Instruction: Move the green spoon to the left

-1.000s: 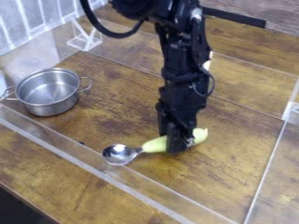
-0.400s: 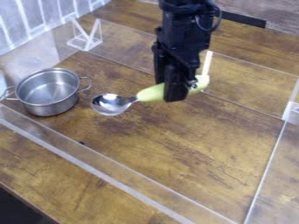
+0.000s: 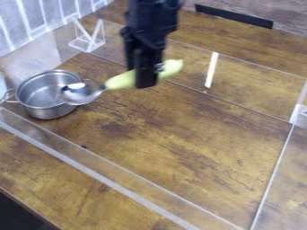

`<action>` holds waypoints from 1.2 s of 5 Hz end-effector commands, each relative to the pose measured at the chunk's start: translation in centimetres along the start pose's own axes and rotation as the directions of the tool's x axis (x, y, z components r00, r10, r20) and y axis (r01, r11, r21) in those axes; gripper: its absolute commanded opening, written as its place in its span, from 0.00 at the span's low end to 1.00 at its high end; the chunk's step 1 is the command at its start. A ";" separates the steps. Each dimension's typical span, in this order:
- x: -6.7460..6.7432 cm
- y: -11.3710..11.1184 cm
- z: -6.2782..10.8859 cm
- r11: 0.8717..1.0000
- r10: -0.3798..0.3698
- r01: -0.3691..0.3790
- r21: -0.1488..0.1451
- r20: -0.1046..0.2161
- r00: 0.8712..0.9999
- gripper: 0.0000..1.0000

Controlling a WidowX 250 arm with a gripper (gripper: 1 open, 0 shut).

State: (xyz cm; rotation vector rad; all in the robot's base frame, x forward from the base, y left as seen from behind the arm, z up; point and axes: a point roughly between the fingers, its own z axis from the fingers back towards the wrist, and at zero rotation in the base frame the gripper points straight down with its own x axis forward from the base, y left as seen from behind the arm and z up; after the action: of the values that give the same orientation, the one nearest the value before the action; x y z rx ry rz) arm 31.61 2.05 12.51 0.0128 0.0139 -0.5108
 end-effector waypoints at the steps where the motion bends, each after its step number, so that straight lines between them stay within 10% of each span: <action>1: -1.4 1.8 1.8 0.998 0.031 -0.035 0.059 0.069 0.997 0.00; 5: -4.4 5.9 1.9 0.983 0.152 -0.162 0.083 0.112 0.982 0.00; 6: -2.8 5.9 2.0 0.987 0.118 -0.130 0.094 0.127 0.985 0.00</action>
State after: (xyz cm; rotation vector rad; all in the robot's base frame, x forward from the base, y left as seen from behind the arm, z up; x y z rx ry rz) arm 31.55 8.81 12.78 0.0507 -0.0715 -0.3712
